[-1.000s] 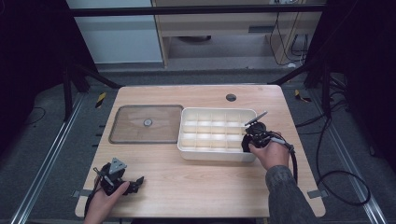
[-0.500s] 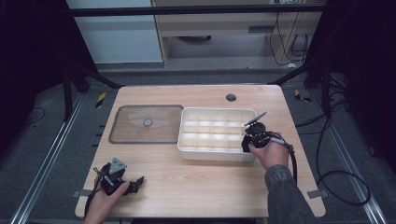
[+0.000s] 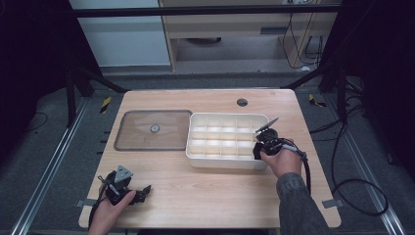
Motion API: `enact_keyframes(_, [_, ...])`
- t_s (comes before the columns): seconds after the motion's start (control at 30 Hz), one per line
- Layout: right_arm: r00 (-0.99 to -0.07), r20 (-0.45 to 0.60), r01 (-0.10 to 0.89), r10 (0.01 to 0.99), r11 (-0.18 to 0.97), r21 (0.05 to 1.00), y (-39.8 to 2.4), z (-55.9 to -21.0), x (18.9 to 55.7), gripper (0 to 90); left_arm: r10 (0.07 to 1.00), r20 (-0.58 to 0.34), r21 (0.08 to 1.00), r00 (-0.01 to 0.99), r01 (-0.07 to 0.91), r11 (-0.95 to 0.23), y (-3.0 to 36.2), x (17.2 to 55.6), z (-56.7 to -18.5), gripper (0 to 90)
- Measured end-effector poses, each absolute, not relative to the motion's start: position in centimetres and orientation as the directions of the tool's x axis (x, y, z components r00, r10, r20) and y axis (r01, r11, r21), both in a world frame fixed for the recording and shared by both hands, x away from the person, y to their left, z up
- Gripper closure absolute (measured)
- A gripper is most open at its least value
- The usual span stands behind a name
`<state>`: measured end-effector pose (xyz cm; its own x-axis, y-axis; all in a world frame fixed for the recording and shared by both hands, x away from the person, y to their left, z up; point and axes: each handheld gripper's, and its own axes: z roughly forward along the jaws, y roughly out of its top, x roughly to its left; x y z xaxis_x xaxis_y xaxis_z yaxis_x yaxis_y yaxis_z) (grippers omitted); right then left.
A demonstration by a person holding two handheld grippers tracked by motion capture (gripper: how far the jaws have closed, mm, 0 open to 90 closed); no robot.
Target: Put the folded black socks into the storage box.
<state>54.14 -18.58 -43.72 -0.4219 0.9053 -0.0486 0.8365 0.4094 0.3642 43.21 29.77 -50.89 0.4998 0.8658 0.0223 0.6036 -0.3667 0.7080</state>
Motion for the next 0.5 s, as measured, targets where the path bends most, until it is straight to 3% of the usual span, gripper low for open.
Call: enact_keyframes(0.5, [-0.431, -0.059, 0.829, 0.900, 0.421, 0.367, -18.59, -43.72, 54.11, 90.0, 0.865, 0.022, 0.708, 0.501, 0.603, -0.367, 29.77, 43.21, -50.89, 0.0])
